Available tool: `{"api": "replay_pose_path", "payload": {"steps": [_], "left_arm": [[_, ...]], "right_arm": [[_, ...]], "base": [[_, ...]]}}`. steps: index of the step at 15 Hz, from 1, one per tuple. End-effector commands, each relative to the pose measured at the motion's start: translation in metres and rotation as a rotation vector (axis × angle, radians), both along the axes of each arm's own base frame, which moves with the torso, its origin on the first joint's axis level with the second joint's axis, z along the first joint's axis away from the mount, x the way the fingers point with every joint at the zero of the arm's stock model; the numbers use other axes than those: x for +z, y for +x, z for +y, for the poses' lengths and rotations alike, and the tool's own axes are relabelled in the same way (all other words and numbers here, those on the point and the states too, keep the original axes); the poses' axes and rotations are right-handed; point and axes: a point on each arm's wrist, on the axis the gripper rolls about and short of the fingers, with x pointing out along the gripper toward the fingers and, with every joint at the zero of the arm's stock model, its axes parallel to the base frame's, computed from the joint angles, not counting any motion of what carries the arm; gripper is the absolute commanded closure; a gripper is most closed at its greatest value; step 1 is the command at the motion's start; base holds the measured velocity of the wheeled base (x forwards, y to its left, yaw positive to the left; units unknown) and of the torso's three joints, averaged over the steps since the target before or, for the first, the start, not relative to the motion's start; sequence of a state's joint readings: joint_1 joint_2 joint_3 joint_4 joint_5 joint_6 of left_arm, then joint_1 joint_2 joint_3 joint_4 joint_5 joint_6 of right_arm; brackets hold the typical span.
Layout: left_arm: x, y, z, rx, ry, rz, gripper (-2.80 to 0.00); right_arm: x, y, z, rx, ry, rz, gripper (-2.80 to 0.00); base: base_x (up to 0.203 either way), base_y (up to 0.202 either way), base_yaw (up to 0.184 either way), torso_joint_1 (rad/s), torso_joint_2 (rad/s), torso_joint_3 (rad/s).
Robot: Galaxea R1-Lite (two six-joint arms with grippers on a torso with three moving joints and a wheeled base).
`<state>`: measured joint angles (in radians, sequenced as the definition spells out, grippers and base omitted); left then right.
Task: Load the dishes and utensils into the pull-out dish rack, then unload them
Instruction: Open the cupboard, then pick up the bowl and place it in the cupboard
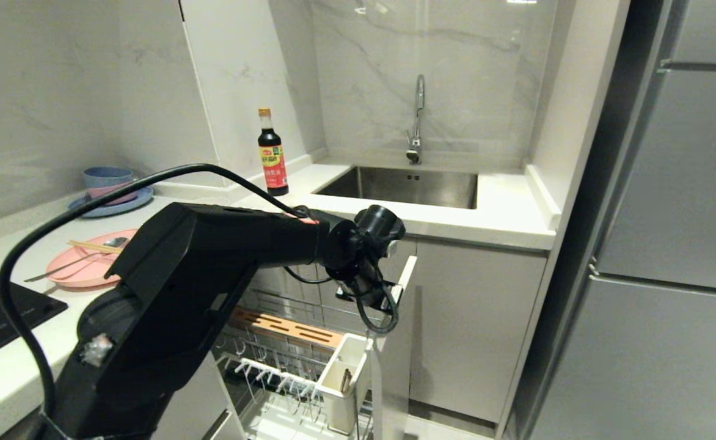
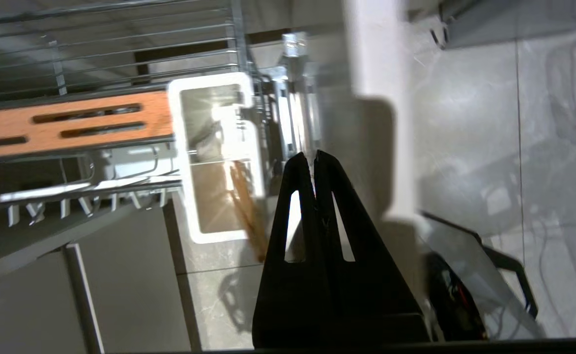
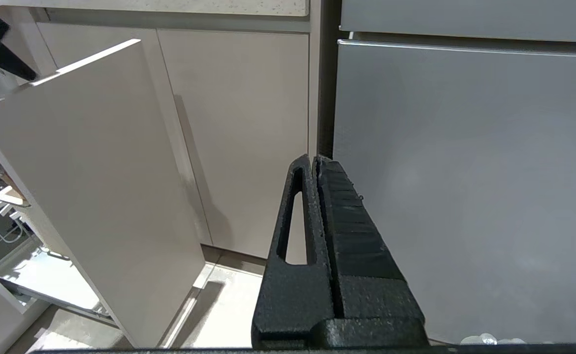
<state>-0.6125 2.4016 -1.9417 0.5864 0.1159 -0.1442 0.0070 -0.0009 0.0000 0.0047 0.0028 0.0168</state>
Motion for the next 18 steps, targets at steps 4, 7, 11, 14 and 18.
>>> {"api": "replay_pose_path", "payload": {"steps": [4,7,11,14,18], "left_arm": [[0.026,0.010,0.028,0.089,-0.029,-0.045,0.00],[0.059,0.005,0.050,0.132,-0.055,-0.079,0.00],[0.127,-0.026,0.084,0.194,-0.129,-0.176,0.00],[0.191,-0.079,0.120,0.219,-0.204,-0.294,0.00],[0.260,-0.182,0.178,0.262,-0.316,-0.489,0.00]], "right_arm": [[0.000,0.000,0.000,0.001,0.000,0.001,0.00],[0.000,0.000,0.000,0.001,0.000,0.001,0.00],[0.000,0.000,0.000,0.001,0.000,-0.001,0.00],[0.000,0.000,0.000,0.001,0.000,-0.001,0.00],[0.000,0.000,0.000,0.000,0.000,0.000,0.00]], "base": [[0.000,0.000,0.000,0.000,0.00,0.000],[0.000,0.000,0.000,0.000,0.00,0.000],[0.000,0.000,0.000,0.000,0.00,0.000],[0.000,0.000,0.000,0.000,0.00,0.000],[0.000,0.000,0.000,0.000,0.00,0.000]]}}
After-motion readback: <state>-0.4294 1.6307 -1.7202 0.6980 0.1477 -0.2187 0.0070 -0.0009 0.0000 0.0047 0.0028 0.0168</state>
